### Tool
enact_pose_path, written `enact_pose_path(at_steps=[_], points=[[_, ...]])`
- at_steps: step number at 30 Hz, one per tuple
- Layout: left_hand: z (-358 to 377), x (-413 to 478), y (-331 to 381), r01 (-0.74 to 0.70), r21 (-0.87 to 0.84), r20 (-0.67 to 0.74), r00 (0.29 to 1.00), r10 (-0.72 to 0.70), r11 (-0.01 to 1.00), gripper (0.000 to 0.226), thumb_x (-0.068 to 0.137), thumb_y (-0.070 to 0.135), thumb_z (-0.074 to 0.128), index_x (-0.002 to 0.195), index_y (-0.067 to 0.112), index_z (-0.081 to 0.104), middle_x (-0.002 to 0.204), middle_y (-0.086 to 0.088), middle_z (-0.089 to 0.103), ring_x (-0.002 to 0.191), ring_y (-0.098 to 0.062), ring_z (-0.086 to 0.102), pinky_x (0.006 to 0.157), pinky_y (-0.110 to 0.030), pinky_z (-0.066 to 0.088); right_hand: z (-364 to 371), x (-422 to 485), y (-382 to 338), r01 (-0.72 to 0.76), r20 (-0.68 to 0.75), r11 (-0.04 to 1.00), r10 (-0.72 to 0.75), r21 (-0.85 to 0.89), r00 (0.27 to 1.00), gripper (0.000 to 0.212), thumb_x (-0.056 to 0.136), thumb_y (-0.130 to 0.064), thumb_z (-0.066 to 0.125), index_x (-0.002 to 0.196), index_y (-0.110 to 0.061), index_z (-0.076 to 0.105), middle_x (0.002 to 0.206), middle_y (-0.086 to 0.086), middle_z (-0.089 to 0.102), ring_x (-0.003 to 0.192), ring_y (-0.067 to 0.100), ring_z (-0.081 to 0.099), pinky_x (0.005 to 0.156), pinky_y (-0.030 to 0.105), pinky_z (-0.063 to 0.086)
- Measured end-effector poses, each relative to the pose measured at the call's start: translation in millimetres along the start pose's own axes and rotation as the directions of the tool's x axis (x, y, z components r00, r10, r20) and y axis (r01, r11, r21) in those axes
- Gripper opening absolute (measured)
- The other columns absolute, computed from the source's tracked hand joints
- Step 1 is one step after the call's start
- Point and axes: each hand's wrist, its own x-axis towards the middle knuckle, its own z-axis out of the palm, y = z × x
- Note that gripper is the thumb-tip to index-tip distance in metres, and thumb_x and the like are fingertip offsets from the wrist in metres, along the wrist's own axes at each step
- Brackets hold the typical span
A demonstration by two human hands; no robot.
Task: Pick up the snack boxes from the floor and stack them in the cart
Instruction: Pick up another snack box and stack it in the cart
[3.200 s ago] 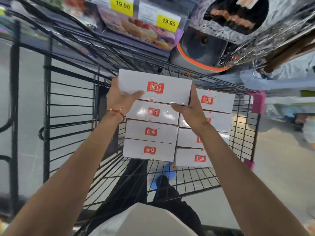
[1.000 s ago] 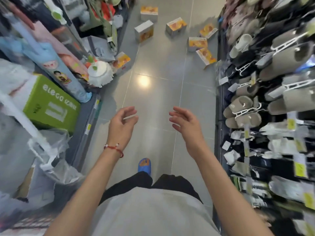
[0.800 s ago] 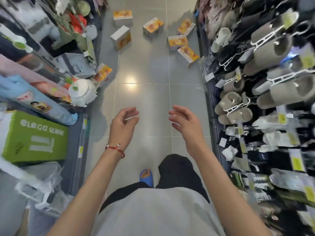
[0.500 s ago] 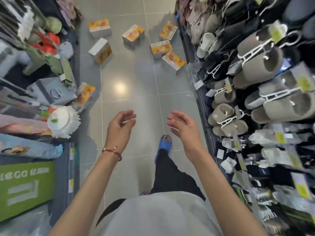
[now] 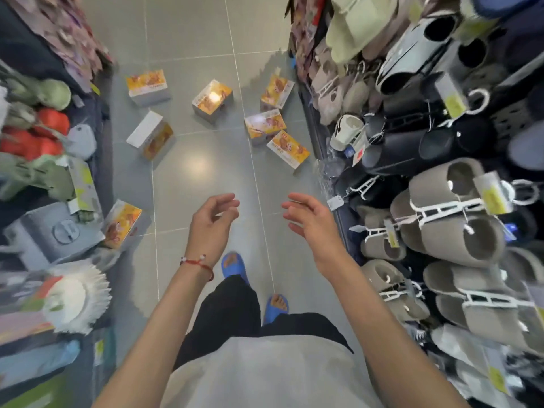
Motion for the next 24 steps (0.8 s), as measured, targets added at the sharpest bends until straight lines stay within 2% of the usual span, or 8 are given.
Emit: enact_pose_path(at_steps=[3,6,9,12,16,20,24], points=[[6,66,22,0.025,0.013,0.042,0.999,-0.025,1.000,0.027,0.096,0.003,0.055,0.115,0.019,0.065,0.109,0.004,0.072,0.101,-0.015,0.067,0.084,-0.024,0.048,13,53,-28,-0.005,-0.037,1.000,0.005,0.001,0.999,0.028,0.097,-0.002,0.059,0.114,-0.024,0.067,0.114,-0.001,0.074,0.106,0.014,0.065,0.100,0.036,0.051],[9,133,43,0.051,0.046,0.109,0.992,-0.055,0.998,0.027,0.096,0.003,0.054,0.114,0.019,0.065,0.107,0.006,0.071,0.100,-0.017,0.067,0.087,-0.027,0.047,26,101,-56,-0.030,-0.116,0.999,0.033,0.027,0.993,0.028,0.097,-0.003,0.059,0.116,-0.021,0.067,0.114,-0.001,0.074,0.105,0.013,0.065,0.097,0.034,0.050],[12,194,63,0.057,0.094,0.154,0.986,-0.071,0.994,0.026,0.096,0.004,0.054,0.113,0.020,0.065,0.107,0.006,0.072,0.101,-0.017,0.068,0.089,-0.029,0.048,39,144,-80,-0.055,-0.154,0.995,0.068,0.083,0.986,0.026,0.098,-0.005,0.059,0.117,-0.021,0.067,0.112,-0.002,0.074,0.112,0.019,0.067,0.099,0.035,0.051],[19,248,82,0.073,0.137,0.173,0.980,-0.096,0.988,0.027,0.096,0.003,0.054,0.113,0.020,0.066,0.107,0.004,0.072,0.103,-0.018,0.068,0.086,-0.027,0.046,46,185,-101,-0.087,-0.182,0.991,0.106,0.105,0.978,0.028,0.098,-0.006,0.060,0.121,-0.019,0.067,0.111,-0.003,0.073,0.118,0.022,0.067,0.104,0.038,0.051],[43,308,105,0.103,0.182,0.209,0.968,-0.141,0.978,0.024,0.098,0.005,0.053,0.114,0.019,0.065,0.107,0.002,0.072,0.100,-0.019,0.067,0.085,-0.027,0.046,44,243,-126,-0.117,-0.212,0.982,0.147,0.145,0.966,0.027,0.098,-0.006,0.060,0.120,-0.020,0.068,0.116,-0.001,0.074,0.114,0.019,0.068,0.101,0.036,0.051],[77,367,113,0.160,0.224,0.208,0.956,-0.208,0.961,0.021,0.099,0.008,0.054,0.116,0.016,0.065,0.109,-0.001,0.071,0.097,-0.019,0.067,0.080,-0.023,0.047,32,312,-136,-0.175,-0.238,0.969,0.215,0.176,0.947,0.026,0.098,-0.008,0.060,0.121,-0.019,0.068,0.120,0.002,0.074,0.115,0.022,0.069,0.103,0.037,0.053],[113,424,112,0.225,0.254,0.182,0.944,-0.275,0.941,0.022,0.099,0.012,0.056,0.119,0.014,0.065,0.110,-0.002,0.070,0.096,-0.018,0.067,0.082,-0.025,0.047,19,379,-140,-0.245,-0.278,0.953,0.288,0.181,0.916,0.026,0.097,-0.009,0.062,0.121,-0.017,0.069,0.117,0.004,0.074,0.113,0.020,0.069,0.104,0.037,0.055]])
